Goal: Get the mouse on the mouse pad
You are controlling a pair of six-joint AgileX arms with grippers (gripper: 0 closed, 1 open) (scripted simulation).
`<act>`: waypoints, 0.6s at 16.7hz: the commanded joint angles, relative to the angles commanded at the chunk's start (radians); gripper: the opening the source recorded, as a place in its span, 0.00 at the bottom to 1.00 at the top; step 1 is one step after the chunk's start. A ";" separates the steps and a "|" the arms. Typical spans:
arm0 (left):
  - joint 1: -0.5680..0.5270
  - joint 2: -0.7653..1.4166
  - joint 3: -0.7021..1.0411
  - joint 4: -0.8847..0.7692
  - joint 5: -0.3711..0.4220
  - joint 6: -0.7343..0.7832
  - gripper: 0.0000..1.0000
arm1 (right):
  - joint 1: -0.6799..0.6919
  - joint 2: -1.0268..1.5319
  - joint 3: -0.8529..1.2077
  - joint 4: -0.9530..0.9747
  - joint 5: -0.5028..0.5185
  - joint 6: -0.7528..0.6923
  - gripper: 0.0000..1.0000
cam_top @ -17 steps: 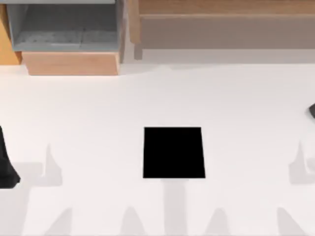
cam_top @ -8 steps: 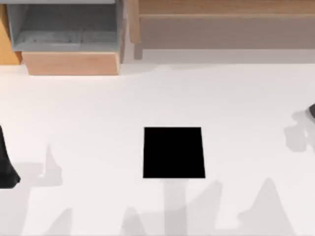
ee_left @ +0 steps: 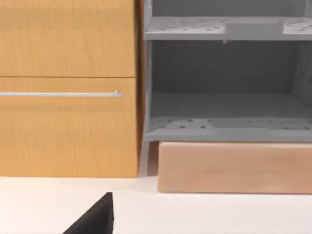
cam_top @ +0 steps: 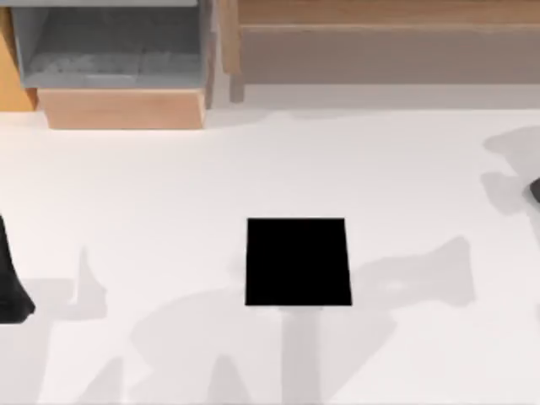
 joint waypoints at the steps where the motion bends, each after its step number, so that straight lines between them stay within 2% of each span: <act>1: 0.000 0.000 0.000 0.000 0.000 0.000 1.00 | 0.001 0.083 0.073 -0.037 -0.003 -0.022 1.00; 6: 0.000 0.000 0.000 0.000 0.000 0.000 1.00 | 0.002 0.512 0.437 -0.255 -0.027 -0.136 1.00; 10: 0.000 0.000 0.000 0.000 0.000 0.000 1.00 | 0.001 0.741 0.608 -0.416 -0.031 -0.211 1.00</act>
